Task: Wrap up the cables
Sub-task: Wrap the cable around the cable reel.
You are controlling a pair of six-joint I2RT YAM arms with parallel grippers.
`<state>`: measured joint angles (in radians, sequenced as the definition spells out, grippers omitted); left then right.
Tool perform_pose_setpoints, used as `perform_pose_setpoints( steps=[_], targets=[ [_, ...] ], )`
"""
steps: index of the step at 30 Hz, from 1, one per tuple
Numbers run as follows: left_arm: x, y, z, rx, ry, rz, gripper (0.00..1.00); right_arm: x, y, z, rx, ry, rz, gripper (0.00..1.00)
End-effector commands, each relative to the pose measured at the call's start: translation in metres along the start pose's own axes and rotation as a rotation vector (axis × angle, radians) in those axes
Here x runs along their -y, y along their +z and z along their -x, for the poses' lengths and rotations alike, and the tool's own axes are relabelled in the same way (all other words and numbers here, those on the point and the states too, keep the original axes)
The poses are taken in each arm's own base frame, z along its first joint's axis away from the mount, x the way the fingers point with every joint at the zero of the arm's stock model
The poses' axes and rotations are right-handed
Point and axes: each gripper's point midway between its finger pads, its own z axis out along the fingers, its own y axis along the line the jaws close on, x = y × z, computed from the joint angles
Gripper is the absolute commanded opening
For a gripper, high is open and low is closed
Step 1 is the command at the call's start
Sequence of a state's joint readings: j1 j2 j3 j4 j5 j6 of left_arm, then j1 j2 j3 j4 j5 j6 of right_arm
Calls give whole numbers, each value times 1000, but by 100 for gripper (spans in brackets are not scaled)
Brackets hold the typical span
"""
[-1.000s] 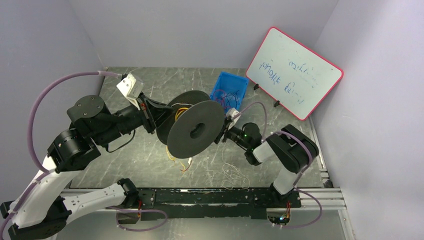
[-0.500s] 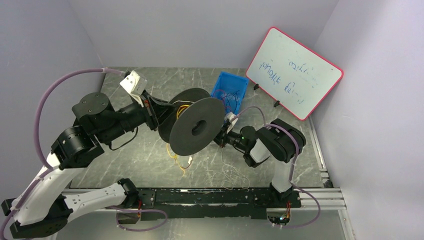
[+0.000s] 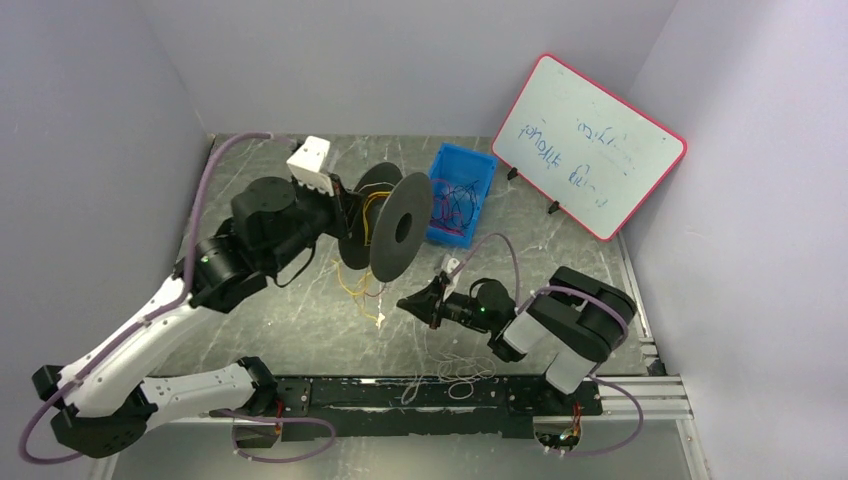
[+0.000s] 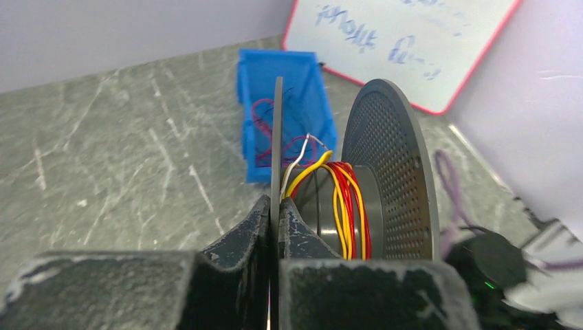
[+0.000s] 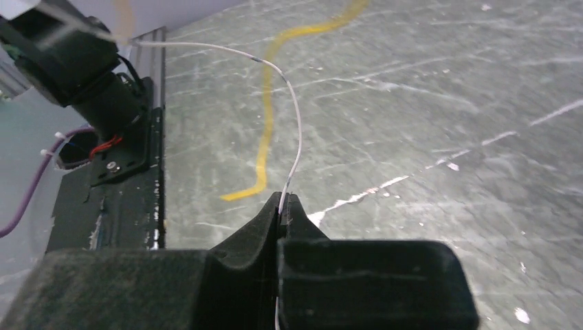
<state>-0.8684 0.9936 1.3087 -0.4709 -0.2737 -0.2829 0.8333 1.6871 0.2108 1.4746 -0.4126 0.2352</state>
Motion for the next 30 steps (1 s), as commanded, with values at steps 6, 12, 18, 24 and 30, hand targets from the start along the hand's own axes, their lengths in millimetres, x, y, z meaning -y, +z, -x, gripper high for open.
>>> perform_pose_setpoints(
  steps=[6, 12, 18, 24, 30],
  targets=[
    [-31, 32, 9, 153, -54, 214, 7, -46, 2, -4, -58, -70, 5, 0],
    [-47, 51, -26, 94, -14, 305, 7, -72, 2, 14, -69, -130, 11, 0],
    [-64, 64, -65, 26, 19, 380, 7, -92, 5, 57, -61, -187, 8, 0],
    [-76, 66, -95, -23, 46, 428, 7, -101, 2, 112, -42, -238, -50, 0],
    [-78, 63, -118, -72, 60, 402, 7, -86, 1, 168, -65, -320, -192, 0]
  ],
)
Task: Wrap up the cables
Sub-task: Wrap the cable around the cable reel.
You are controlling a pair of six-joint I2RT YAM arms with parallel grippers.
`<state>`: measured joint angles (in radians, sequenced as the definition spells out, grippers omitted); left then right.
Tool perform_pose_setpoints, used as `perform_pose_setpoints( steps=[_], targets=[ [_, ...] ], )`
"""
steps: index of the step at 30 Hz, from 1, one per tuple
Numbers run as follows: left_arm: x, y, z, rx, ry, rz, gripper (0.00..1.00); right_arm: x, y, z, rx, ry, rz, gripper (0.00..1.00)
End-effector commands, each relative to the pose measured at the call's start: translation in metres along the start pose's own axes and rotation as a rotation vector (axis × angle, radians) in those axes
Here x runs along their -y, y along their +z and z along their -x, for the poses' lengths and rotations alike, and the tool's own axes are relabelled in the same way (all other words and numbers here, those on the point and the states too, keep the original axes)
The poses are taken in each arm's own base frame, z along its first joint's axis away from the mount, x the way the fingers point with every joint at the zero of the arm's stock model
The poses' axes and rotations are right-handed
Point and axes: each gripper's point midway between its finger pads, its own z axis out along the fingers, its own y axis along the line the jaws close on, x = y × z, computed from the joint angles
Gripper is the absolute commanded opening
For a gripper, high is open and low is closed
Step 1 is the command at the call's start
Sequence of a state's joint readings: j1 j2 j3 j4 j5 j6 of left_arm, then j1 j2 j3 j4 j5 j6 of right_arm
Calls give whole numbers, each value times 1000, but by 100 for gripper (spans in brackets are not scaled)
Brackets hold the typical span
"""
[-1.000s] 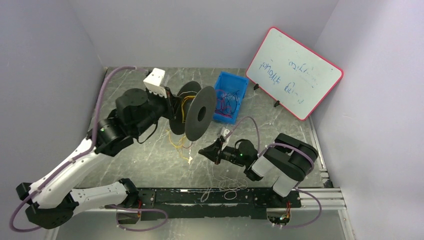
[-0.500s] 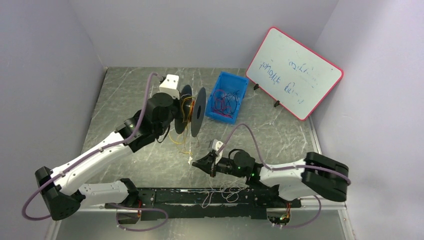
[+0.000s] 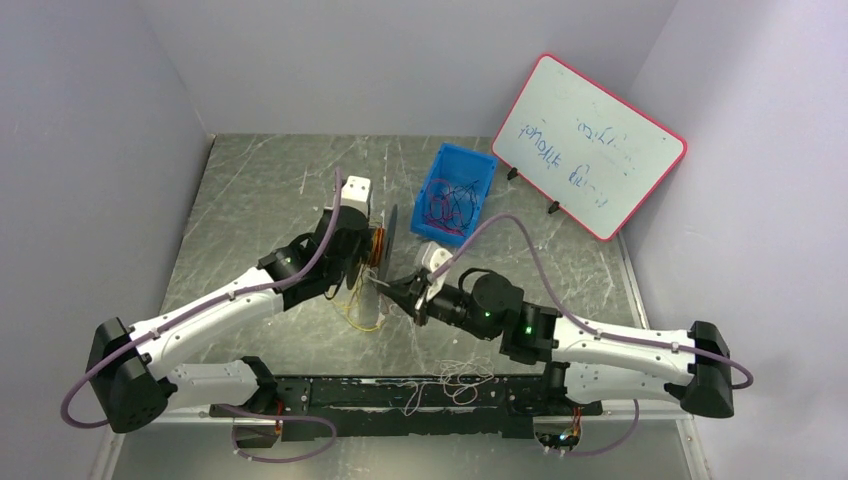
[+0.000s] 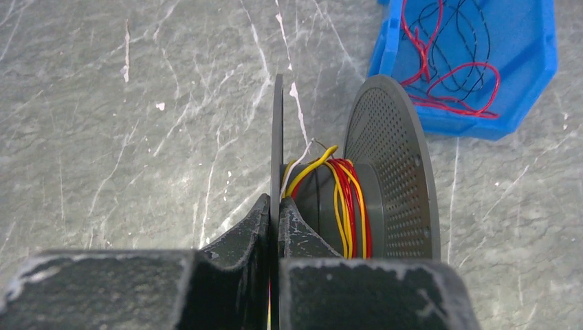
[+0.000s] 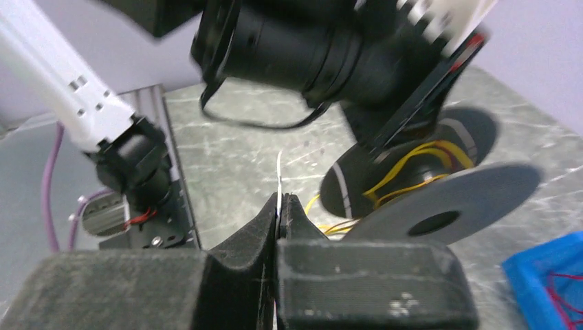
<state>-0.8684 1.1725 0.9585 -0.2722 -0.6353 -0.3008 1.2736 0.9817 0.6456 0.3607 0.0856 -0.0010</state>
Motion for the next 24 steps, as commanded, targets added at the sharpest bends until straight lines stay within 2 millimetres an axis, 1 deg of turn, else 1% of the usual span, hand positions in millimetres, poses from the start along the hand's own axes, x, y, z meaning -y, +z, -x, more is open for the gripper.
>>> perform_pose_setpoints(
  steps=[1, 4, 7, 9, 10, 12, 13, 15, 19, 21, 24],
  targets=[
    [7, -5, 21, 86, -73, -45, 7, 31, -6, 11, -124, -114, -154, 0],
    [9, -5, 8, 47, -51, -65, 7, 57, -7, 21, -173, -210, -277, 0],
    [9, -7, -3, 18, -46, -83, 7, 79, -12, 38, -163, -287, -381, 0],
    [11, -10, -10, 8, -45, -106, 7, 92, -12, 47, -154, -320, -419, 0],
    [11, -12, -13, 3, -43, -117, 7, 99, -10, 53, -150, -329, -435, 0],
    [12, -14, -19, -12, -35, -138, 7, 116, -6, 56, -168, -334, -455, 0],
    [13, -15, -22, -20, -28, -149, 7, 124, -2, 63, -166, -327, -456, 0],
    [16, -18, -28, -48, -15, -176, 7, 149, 1, 62, -199, -325, -488, 0],
    [22, -31, -28, -78, -1, -247, 7, 180, 7, 56, -236, -364, -535, 0],
    [26, -41, -21, -82, 4, -295, 7, 195, 10, 50, -249, -363, -551, 0],
    [33, -61, -8, -75, 14, -385, 7, 215, 12, 35, -272, -348, -570, 0]
  ],
)
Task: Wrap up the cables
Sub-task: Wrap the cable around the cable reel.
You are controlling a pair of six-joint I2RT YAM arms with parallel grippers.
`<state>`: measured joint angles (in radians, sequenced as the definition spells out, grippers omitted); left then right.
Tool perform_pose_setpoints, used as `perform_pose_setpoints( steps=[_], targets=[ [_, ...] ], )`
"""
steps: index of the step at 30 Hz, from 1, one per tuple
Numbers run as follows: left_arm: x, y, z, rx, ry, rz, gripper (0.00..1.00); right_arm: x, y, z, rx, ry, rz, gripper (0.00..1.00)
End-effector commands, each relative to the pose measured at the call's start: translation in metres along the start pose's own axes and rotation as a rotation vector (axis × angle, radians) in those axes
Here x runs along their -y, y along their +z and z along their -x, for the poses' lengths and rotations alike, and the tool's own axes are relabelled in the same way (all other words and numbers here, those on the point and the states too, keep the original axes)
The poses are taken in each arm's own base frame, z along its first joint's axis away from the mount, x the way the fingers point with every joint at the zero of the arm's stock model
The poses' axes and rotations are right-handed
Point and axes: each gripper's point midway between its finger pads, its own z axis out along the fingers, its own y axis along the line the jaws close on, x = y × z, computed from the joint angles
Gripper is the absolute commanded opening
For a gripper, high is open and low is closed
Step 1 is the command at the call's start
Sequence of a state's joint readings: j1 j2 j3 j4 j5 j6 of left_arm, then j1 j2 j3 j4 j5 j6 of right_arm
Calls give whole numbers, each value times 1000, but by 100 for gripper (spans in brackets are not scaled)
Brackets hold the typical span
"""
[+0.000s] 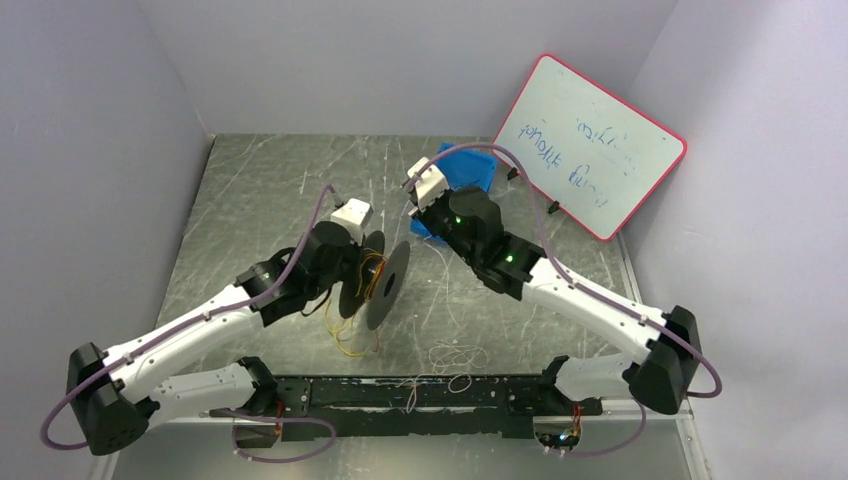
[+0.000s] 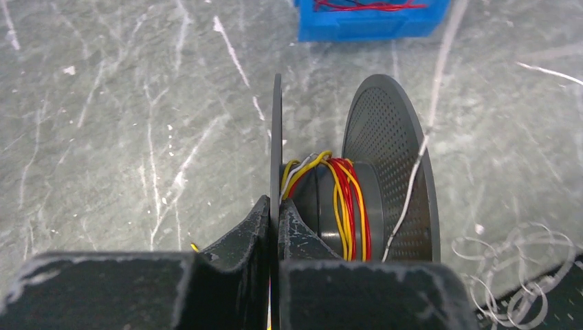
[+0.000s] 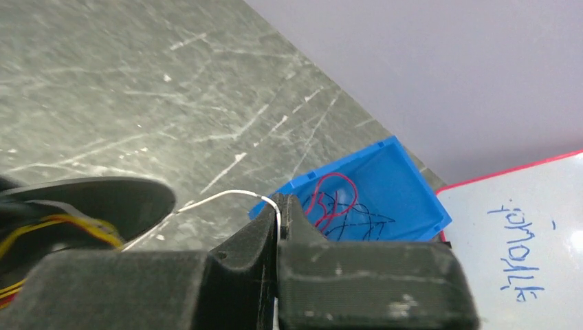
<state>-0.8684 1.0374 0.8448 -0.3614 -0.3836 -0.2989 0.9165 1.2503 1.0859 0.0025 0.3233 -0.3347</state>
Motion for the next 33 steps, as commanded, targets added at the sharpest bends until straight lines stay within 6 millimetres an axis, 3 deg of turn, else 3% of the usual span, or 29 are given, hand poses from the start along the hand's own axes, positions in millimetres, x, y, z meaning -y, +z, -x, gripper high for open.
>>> perform_pose_setpoints(
  steps=[1, 7, 14, 25, 33],
  targets=[
    [27, -38, 41, 65, 1, -188, 7, 18, 19, -6, 8, -1, -19, 0],
    [35, -76, 61, 88, 20, -290, 7, 21, 36, -44, -2, 61, -18, 0],
    [32, -115, 99, 185, -6, -329, 7, 3, 36, -82, -1, 168, 66, 11],
    [46, -174, 158, 349, -50, -477, 7, -50, 23, -122, 50, 388, 270, 31],
    [30, -196, 195, 480, -166, -421, 7, -84, 7, -144, 75, 523, 384, 38]
  ],
)
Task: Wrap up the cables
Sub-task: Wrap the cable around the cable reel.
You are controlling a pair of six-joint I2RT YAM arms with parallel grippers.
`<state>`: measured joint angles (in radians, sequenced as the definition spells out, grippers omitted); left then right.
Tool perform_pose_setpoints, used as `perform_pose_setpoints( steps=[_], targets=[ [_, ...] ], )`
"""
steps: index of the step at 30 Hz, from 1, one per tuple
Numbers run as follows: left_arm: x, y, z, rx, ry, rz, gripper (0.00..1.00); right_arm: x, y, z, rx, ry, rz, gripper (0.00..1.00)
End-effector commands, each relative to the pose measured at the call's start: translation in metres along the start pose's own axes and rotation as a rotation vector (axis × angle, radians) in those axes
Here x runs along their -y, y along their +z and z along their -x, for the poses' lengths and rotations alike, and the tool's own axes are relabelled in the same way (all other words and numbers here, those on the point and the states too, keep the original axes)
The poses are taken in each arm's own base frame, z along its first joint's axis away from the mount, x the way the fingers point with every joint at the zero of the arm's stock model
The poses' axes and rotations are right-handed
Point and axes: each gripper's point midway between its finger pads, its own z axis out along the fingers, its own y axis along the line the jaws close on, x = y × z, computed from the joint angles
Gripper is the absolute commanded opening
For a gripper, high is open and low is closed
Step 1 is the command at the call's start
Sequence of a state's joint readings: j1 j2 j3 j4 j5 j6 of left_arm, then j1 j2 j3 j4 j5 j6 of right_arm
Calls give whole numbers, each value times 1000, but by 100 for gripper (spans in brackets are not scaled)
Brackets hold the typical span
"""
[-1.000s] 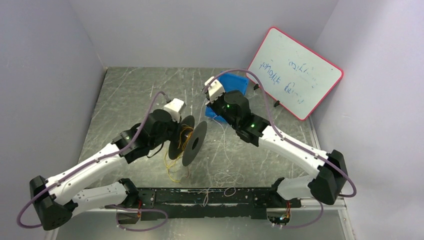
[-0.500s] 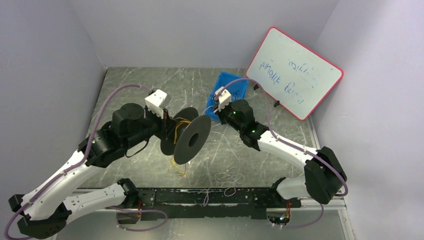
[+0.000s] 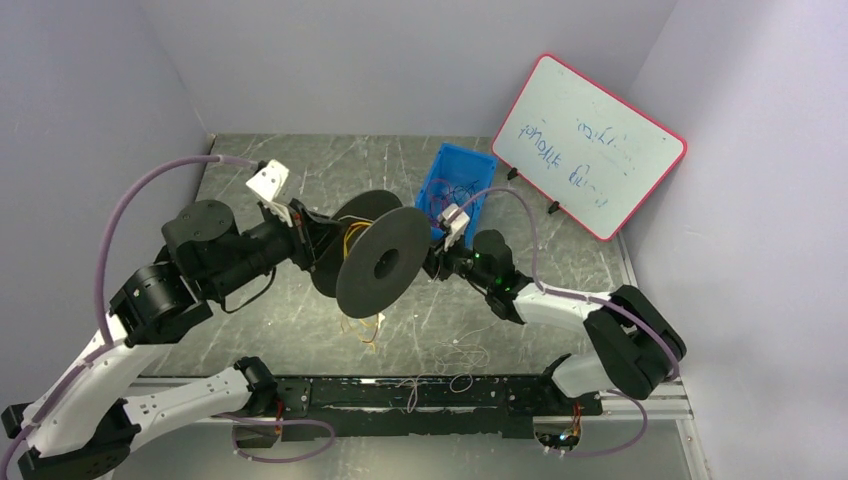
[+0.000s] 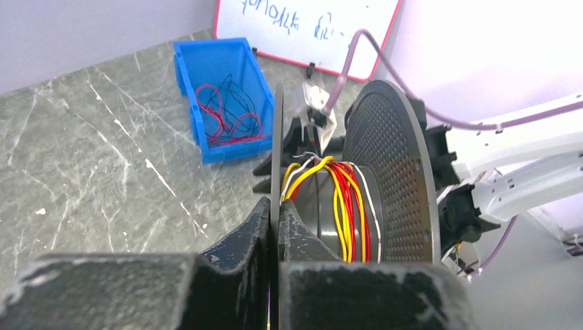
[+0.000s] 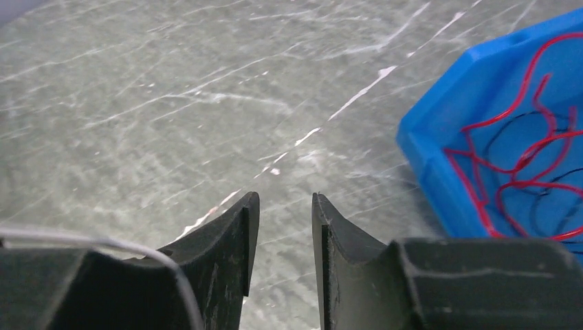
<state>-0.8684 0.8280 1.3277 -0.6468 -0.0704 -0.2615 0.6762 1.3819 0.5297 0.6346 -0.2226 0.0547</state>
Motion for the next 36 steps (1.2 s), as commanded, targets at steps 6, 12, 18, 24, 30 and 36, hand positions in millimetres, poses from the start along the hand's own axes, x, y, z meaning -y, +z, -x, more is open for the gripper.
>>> perform_pose_setpoints(
  steps=[6, 12, 18, 24, 30, 36],
  targets=[
    [-10, -14, 76, 297, -128, 95, 7, -41, -12, -15, 97, 156, 155, 38],
    [-15, 7, 92, 358, -154, 141, 7, -68, -14, -42, 45, 169, 144, 38],
    [-14, 29, 109, 398, -203, 159, 7, -87, -8, -70, -17, 171, 116, 31],
    [-6, 46, 129, 413, -188, 150, 7, -88, -10, -84, -26, 189, 84, 30],
    [-7, 53, 150, 444, -138, 175, 7, -77, -15, -86, -5, 216, 16, 27],
    [-3, 60, 165, 473, -139, 170, 7, -73, -14, -89, -7, 243, -19, 0]
  ],
)
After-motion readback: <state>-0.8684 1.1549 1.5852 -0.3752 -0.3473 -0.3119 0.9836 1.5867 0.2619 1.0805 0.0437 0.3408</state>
